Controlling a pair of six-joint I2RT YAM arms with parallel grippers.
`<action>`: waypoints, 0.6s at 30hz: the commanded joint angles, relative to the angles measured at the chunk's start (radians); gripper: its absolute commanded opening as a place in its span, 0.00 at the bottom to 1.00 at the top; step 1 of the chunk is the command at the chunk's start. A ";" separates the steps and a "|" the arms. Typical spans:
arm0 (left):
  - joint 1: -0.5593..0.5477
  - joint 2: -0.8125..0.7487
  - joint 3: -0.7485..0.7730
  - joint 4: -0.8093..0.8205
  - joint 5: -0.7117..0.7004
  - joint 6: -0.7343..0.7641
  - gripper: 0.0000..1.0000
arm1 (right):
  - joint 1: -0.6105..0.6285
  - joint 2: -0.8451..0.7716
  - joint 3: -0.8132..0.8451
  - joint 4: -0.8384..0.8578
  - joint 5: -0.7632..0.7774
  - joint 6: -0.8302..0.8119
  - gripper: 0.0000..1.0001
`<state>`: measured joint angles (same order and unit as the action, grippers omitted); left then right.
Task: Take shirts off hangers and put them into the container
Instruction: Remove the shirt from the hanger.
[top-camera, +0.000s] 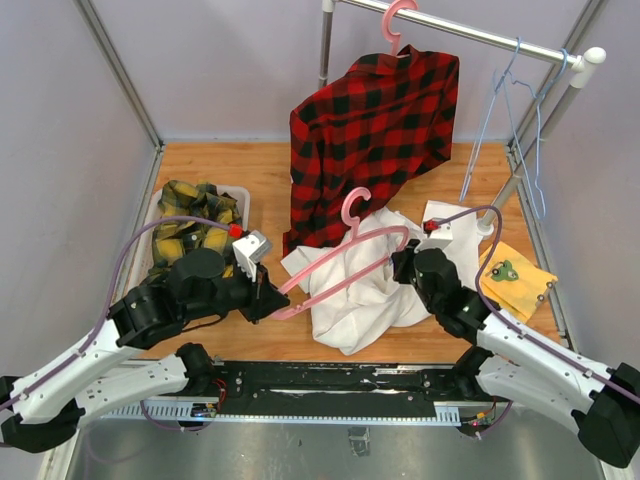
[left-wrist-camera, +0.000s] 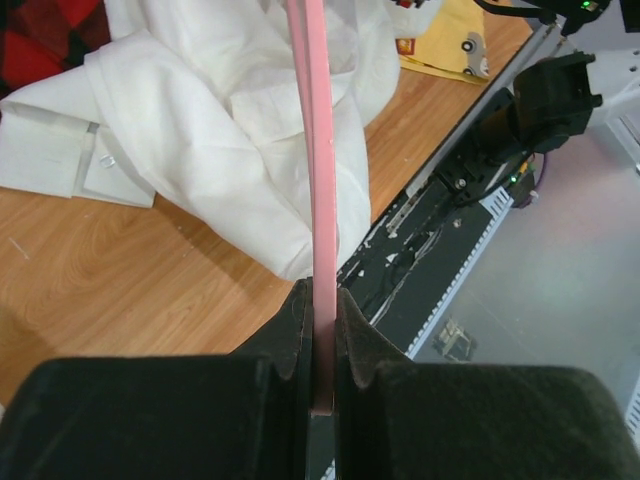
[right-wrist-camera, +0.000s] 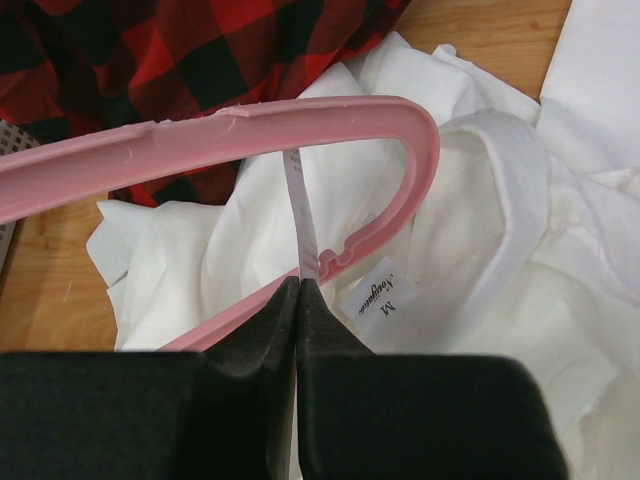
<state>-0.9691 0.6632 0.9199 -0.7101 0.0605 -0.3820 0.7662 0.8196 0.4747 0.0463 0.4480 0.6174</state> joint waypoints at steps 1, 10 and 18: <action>0.001 -0.021 0.015 0.055 0.081 0.018 0.00 | 0.013 0.025 0.039 -0.009 -0.028 -0.030 0.01; 0.001 -0.052 0.033 -0.045 -0.111 -0.001 0.01 | 0.013 -0.082 0.025 -0.047 0.045 -0.007 0.01; 0.002 -0.031 0.045 -0.055 0.063 0.053 0.00 | 0.013 -0.183 -0.052 -0.022 0.143 0.033 0.01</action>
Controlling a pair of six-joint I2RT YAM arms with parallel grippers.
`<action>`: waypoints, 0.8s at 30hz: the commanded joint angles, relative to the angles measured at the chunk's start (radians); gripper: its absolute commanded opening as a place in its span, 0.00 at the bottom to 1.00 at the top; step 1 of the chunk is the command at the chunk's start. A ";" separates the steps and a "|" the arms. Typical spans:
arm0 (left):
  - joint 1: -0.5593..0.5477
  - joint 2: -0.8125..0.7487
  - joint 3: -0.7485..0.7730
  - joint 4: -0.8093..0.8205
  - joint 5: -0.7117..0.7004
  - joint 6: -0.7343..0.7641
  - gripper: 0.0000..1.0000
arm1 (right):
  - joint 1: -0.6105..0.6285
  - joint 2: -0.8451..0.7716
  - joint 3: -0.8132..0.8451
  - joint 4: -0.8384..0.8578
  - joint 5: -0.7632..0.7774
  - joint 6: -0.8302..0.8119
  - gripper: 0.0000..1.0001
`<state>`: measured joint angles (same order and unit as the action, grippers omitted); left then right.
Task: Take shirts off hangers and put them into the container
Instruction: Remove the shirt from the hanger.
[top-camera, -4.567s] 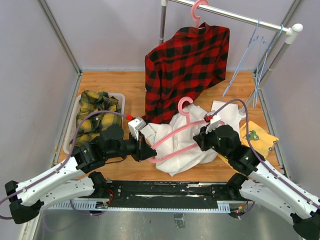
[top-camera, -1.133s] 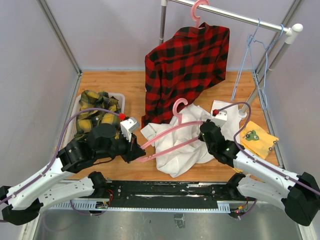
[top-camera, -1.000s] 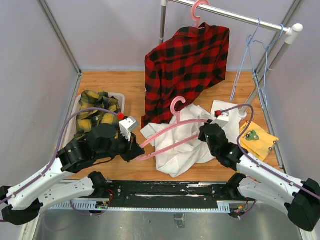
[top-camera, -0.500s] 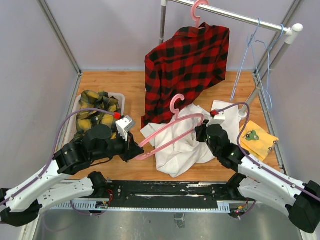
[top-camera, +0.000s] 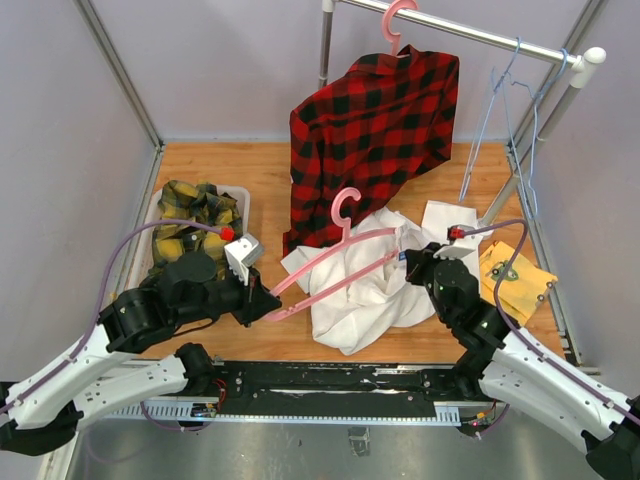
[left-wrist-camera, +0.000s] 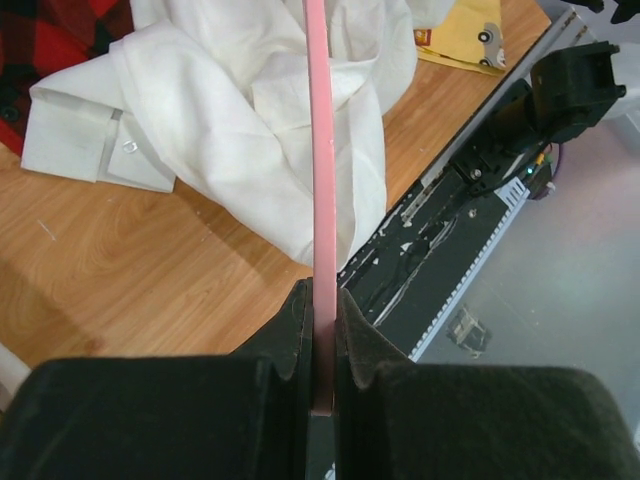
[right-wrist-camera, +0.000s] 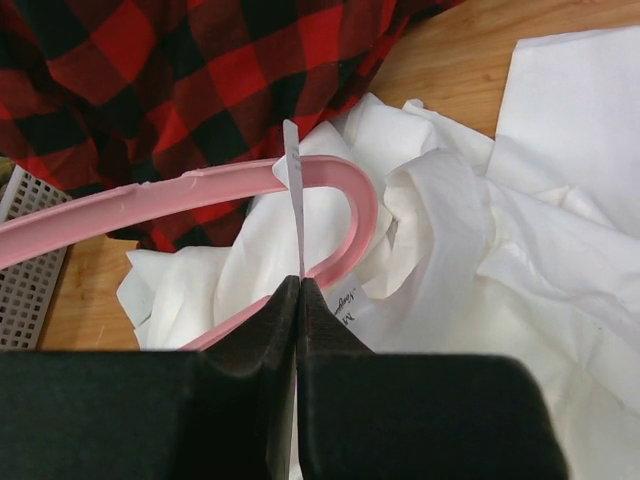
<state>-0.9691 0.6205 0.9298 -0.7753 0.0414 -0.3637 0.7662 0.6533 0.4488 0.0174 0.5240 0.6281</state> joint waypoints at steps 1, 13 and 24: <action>0.001 0.018 0.037 0.007 0.080 0.035 0.01 | 0.013 -0.015 -0.024 0.007 0.067 0.021 0.01; 0.002 -0.016 0.092 -0.044 -0.248 -0.039 0.01 | 0.013 -0.010 0.045 -0.173 0.143 -0.039 0.01; 0.001 -0.098 0.121 0.042 -0.131 -0.004 0.01 | 0.013 -0.120 0.111 -0.312 0.154 -0.089 0.60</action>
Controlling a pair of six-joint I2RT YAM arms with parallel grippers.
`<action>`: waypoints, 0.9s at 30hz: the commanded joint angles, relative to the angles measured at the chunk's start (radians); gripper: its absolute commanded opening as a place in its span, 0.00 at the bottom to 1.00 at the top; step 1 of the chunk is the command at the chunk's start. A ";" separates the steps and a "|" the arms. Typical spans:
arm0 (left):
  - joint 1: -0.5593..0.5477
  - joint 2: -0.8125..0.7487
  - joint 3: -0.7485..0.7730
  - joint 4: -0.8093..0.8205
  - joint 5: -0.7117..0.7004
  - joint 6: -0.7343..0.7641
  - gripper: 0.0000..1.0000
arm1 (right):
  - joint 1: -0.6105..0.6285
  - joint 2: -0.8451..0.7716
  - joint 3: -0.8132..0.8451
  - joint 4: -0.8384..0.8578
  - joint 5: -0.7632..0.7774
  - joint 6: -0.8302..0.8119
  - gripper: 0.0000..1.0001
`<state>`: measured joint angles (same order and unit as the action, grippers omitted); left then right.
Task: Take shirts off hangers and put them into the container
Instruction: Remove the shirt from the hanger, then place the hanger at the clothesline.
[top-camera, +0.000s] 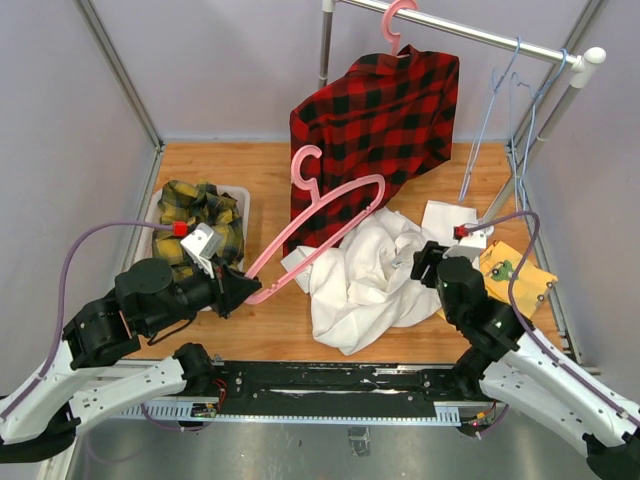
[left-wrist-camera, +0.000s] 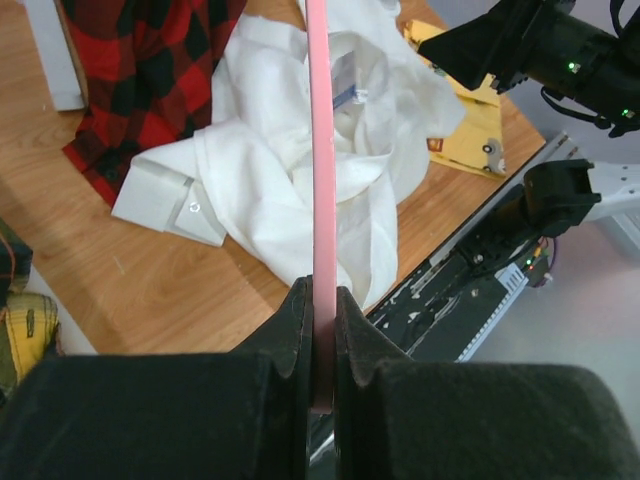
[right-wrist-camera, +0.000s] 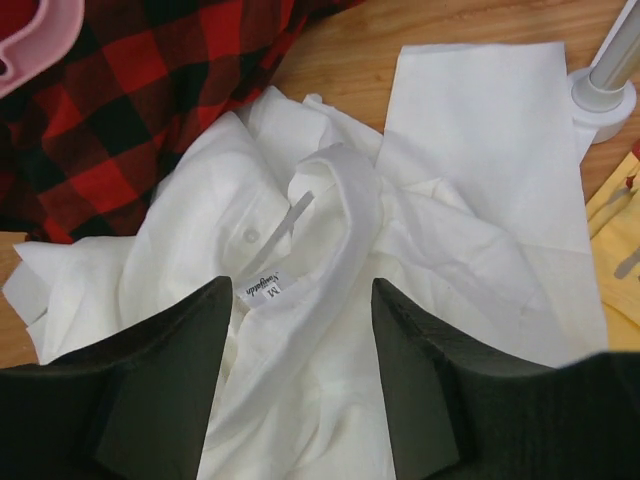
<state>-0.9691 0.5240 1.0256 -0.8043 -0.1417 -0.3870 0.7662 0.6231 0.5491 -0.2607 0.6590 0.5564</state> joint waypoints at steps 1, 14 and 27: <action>0.001 -0.001 0.026 0.075 0.064 0.021 0.00 | 0.012 -0.126 0.003 -0.027 0.018 -0.016 0.60; 0.001 0.033 0.009 0.257 0.146 0.025 0.00 | 0.012 -0.536 -0.097 -0.018 0.055 -0.086 0.64; 0.001 0.390 0.257 0.343 0.085 0.120 0.00 | 0.013 -0.516 -0.055 -0.075 0.020 -0.206 0.73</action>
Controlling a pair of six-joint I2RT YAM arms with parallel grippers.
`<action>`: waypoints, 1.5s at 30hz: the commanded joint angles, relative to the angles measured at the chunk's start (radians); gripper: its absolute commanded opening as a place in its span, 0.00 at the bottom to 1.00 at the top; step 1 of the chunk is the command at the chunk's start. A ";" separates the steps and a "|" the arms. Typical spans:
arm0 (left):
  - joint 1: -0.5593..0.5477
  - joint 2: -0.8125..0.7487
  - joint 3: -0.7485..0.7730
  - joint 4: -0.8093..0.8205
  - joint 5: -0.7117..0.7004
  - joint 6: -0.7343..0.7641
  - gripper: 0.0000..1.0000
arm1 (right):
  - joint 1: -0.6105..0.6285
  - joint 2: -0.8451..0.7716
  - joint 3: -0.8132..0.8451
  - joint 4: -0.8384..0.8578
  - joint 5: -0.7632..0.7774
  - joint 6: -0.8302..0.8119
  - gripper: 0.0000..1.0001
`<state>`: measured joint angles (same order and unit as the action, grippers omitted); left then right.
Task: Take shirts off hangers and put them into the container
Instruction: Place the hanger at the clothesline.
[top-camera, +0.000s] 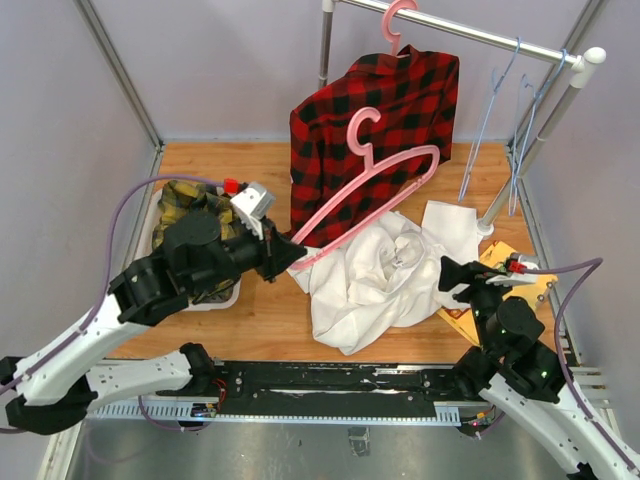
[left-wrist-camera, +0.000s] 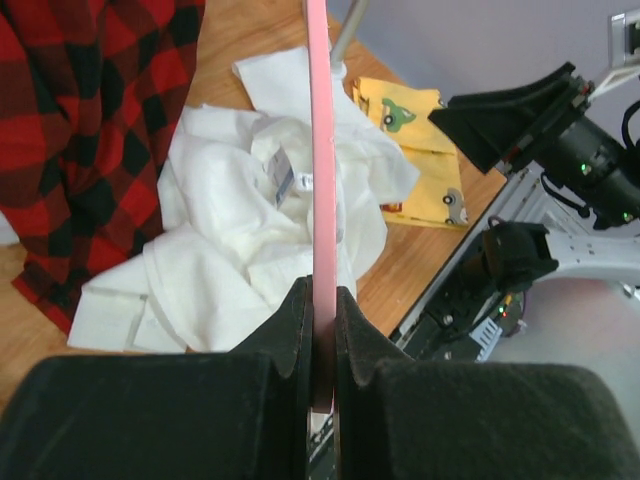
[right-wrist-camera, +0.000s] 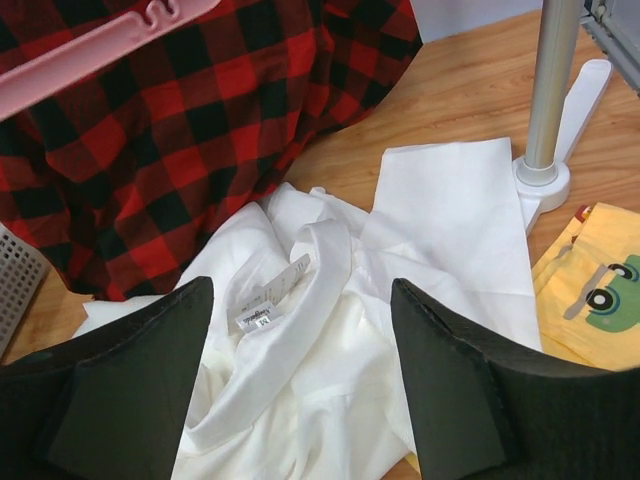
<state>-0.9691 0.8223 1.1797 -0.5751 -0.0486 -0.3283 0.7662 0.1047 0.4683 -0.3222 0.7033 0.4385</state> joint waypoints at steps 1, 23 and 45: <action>0.001 0.122 0.129 0.123 -0.017 0.072 0.00 | 0.013 0.007 0.024 -0.013 -0.036 -0.115 0.75; 0.002 0.709 0.739 0.109 -0.166 0.210 0.00 | 0.013 0.106 0.053 -0.018 -0.265 -0.294 0.86; 0.002 1.126 1.210 -0.038 -0.152 0.212 0.00 | 0.013 0.013 0.067 -0.067 -0.228 -0.273 0.87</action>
<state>-0.9691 1.9427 2.3608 -0.6579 -0.2134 -0.1299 0.7662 0.1173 0.5007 -0.3805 0.4679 0.1566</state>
